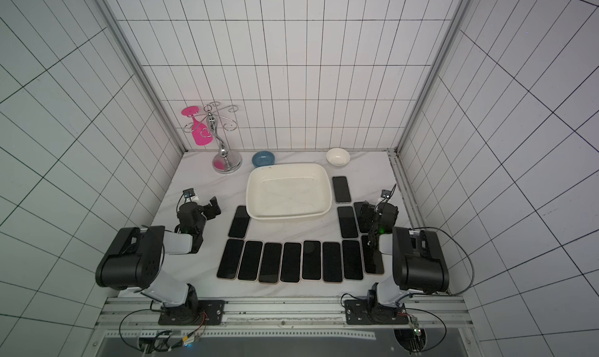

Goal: Take the phone out of the storage box
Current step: Reset both arms

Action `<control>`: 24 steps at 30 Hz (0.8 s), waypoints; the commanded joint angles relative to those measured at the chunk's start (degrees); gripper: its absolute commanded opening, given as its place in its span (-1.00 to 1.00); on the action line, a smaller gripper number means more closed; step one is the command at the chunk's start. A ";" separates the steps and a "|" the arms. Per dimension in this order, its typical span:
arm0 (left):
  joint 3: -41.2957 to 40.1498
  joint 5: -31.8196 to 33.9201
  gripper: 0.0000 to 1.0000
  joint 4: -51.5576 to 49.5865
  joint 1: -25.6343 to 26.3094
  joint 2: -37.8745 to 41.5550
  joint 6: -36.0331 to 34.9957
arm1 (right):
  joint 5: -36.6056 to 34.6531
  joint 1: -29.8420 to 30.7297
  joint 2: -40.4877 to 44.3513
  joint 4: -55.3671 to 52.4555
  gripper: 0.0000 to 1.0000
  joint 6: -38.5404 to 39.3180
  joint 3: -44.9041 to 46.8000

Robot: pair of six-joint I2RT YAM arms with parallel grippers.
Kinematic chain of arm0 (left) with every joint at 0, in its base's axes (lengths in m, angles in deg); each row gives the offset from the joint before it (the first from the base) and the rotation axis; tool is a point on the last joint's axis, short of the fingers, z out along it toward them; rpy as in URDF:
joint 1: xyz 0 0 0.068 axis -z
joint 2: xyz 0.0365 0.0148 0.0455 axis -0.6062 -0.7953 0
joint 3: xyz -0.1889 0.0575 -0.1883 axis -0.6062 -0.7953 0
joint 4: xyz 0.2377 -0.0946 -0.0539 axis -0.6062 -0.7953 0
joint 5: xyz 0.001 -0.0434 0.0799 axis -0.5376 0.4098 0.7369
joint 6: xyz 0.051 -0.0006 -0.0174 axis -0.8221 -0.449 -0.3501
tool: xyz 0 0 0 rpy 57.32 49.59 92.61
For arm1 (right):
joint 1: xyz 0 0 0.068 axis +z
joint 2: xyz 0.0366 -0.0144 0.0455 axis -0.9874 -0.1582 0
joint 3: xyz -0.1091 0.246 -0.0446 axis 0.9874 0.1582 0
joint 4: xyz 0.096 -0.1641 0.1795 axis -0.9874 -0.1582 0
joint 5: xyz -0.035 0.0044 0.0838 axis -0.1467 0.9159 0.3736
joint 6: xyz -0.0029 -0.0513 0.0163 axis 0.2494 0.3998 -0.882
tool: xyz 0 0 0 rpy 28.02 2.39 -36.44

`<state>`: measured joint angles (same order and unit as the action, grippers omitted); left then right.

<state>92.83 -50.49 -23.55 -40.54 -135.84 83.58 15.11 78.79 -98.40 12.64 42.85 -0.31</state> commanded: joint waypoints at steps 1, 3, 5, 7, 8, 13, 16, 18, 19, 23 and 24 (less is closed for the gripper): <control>0.41 0.38 0.96 12.62 0.42 -2.07 -2.07 | 0.70 -0.60 0.21 -0.19 0.98 0.67 -1.26; 2.94 0.74 0.96 1.42 0.39 1.36 -0.97 | 0.72 -0.61 0.44 0.29 0.98 0.75 -1.42; 2.45 1.13 0.97 3.65 0.67 0.72 -1.31 | 0.87 -0.53 0.80 -1.22 0.98 0.77 -1.38; 1.02 1.05 0.97 9.24 0.76 -0.96 -2.00 | 0.71 -0.57 0.52 0.07 0.98 0.84 -1.20; 1.08 1.08 0.97 8.86 0.71 -0.86 -1.96 | 0.67 -0.53 0.25 0.67 0.98 0.76 -1.03; 3.15 1.36 0.96 0.76 0.85 1.50 -1.19 | 0.46 -0.37 0.68 -0.75 0.98 1.02 -1.36; 2.80 1.42 0.96 2.29 0.78 1.11 -1.39 | 0.37 -0.35 0.69 -0.77 0.98 1.02 -1.38; 3.20 1.52 0.96 0.46 0.80 1.62 -1.21 | 0.46 -0.29 0.56 -1.36 0.98 0.96 -1.70; 3.14 1.52 0.96 0.70 0.83 1.48 -1.21 | 0.50 -0.35 0.36 -1.38 0.98 1.06 -1.97; 3.18 1.46 0.96 0.81 0.80 1.43 -1.18 | 0.54 -0.22 0.76 -1.08 0.98 1.16 -1.50; 3.18 1.47 0.96 0.91 0.85 1.46 -1.21 | 0.47 -0.29 0.77 -0.86 0.98 1.07 -1.34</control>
<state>94.97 -49.42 -22.44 -39.97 -135.47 82.72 15.61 78.64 -98.11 11.68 43.37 -1.07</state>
